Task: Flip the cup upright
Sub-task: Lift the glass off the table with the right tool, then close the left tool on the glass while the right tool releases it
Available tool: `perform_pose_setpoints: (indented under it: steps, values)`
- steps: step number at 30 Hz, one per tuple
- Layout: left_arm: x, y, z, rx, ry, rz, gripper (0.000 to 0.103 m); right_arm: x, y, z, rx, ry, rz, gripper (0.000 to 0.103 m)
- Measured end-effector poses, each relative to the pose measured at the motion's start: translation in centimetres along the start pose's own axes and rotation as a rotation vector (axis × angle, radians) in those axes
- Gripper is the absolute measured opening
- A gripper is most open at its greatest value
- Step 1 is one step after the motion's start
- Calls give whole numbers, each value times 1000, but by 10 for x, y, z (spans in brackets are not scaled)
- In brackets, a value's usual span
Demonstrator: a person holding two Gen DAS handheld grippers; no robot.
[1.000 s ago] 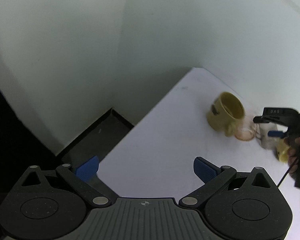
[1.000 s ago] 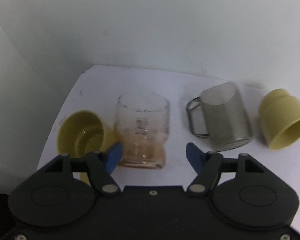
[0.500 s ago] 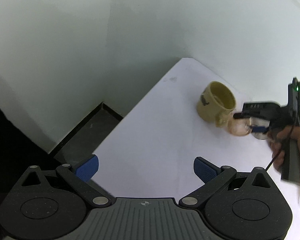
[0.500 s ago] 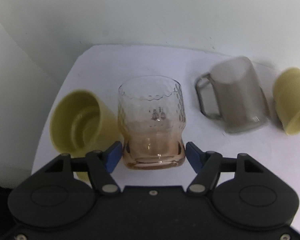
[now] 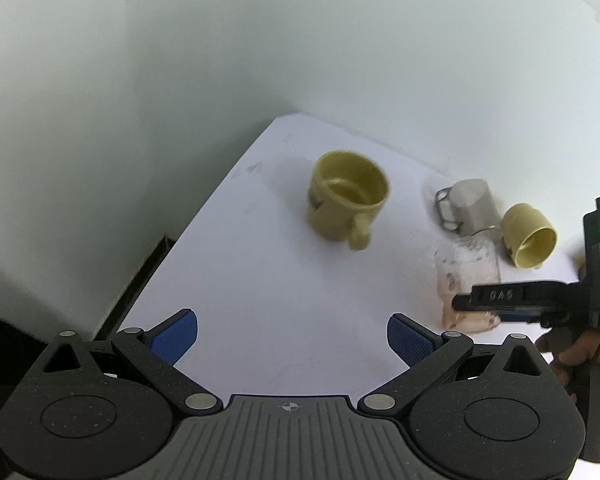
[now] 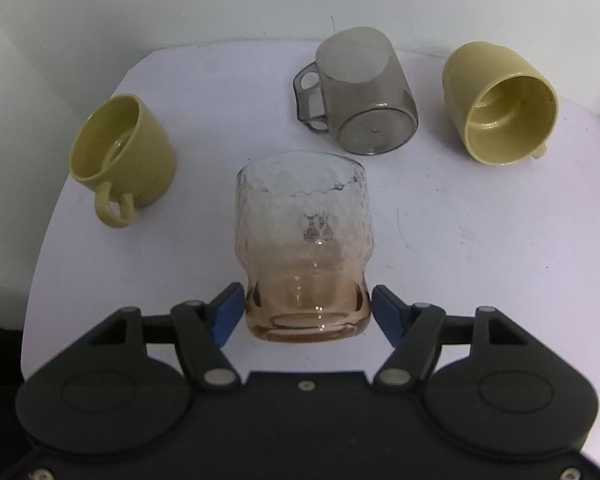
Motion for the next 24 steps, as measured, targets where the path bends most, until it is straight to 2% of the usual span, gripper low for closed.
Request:
perform_pose_setpoints:
  steps: [2, 3, 4, 5, 6, 7, 9, 10, 12, 13, 15, 17, 20, 22, 24]
  values:
    - [0, -3, 16, -15, -3, 11, 103, -9, -19, 3, -78, -37, 45, 76]
    - [0, -3, 31, -6, 4, 39, 103, -10, -21, 5, -85, -38, 51, 79]
    - [1, -1, 47, 1, 29, 56, 103, -14, -31, 10, -116, -39, 77, 81]
    - [3, -2, 46, 4, 38, 55, 103, -18, -40, 20, -135, -33, 95, 81]
    - [7, 1, 61, 18, 76, 31, 102, -18, -43, 24, -138, -27, 99, 81]
    - [11, 2, 73, 43, 97, -6, 102, -17, -55, 45, -139, -6, 107, 80]
    - [16, 3, 86, 68, 92, -47, 102, -14, -64, 60, -140, -2, 116, 81]
    - [17, 5, 98, 86, 88, -62, 102, -12, -71, 74, -126, -8, 128, 83]
    - [18, 9, 115, 115, 94, -70, 102, -1, -83, 113, -20, -20, 144, 87]
    - [19, 15, 129, 107, 112, -77, 102, 1, -84, 118, -5, -18, 142, 87]
    - [19, 19, 141, 93, 133, -70, 102, 15, -84, 156, 75, 36, 108, 87]
    - [19, 30, 154, 69, 141, -92, 102, 26, -80, 182, 92, 117, 64, 87]
    - [18, 48, 172, 33, 134, -96, 102, 35, -84, 204, 70, 177, 69, 87]
    - [22, 59, 185, 15, 194, -118, 100, 38, -84, 211, 68, 176, 69, 87]
    - [22, 66, 188, -6, 214, -139, 98, 40, -86, 219, 64, 183, 74, 87]
Point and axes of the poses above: each gripper's, at about its wrist camera, not at the fingertips, and y roughly the way its jaws point, z to its right, x to its underside, the point moved 7 cm from there along y, roughly the way its jaws point, and after that the axes turned 2 degrees about y, right-handed, at the moved point
